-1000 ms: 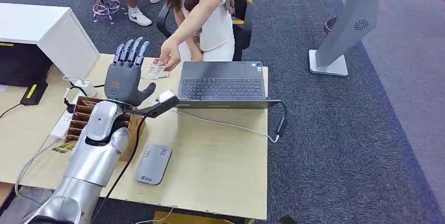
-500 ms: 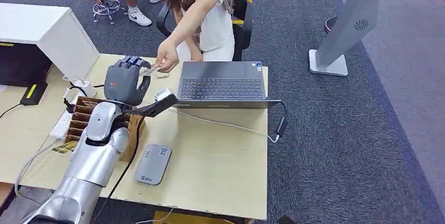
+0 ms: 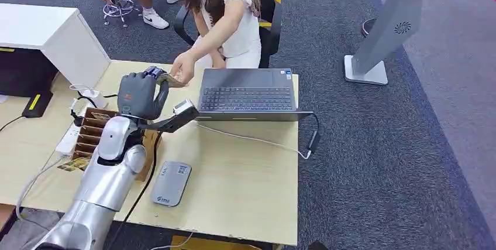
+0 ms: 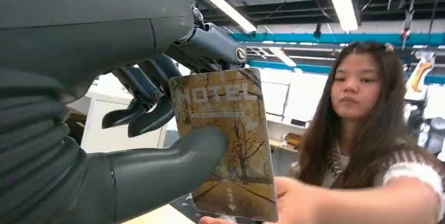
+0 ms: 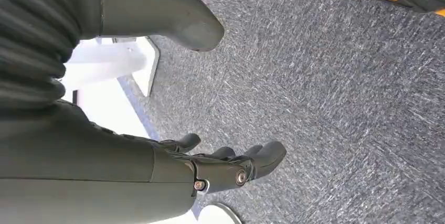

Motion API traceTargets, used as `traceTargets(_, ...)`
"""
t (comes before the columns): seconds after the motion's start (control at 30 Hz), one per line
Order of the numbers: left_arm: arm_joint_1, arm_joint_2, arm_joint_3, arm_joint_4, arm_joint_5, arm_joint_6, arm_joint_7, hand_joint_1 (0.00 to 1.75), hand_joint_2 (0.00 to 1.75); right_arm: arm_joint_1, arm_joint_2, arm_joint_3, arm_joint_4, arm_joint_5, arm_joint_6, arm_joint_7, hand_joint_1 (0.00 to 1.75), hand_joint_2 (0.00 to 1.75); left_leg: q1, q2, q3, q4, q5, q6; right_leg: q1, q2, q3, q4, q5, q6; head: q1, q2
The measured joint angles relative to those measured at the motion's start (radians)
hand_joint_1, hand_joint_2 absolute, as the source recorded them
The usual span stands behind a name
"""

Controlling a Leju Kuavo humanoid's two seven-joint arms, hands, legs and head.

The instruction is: Pass the card to the sensor for recognition and then transmit it.

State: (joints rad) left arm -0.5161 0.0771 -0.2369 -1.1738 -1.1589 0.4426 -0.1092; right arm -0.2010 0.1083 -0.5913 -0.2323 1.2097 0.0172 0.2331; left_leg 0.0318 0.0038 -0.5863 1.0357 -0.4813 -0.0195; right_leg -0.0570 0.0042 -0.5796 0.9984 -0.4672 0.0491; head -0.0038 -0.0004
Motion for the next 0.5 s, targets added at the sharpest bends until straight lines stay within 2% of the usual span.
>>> traceTargets(0.33, 0.259, 0.018, 0.0, -0.29, 0.153, 0.189, -0.188, 1.75, 1.75, 0.019, -0.004, 0.0, 0.0, -0.02, -0.018, -0.024, 0.0, 1.75, 0.0, 0.001, -0.001, 0.0, -0.002, 0.001, 0.0, 0.0, -0.001, 0.0, -0.002, 0.0, 0.0, 0.0)
traceTargets(0.5, 0.375, 0.033, 0.0, -0.398, 0.174, 0.232, -0.239, 1.75, 1.75, 0.026, -0.01, 0.0, 0.0, -0.032, -0.022, -0.027, 0.0, 1.75, 0.0, 0.0, -0.001, 0.0, -0.002, 0.001, 0.0, 0.0, -0.001, 0.0, -0.003, 0.0, 0.0, 0.0)
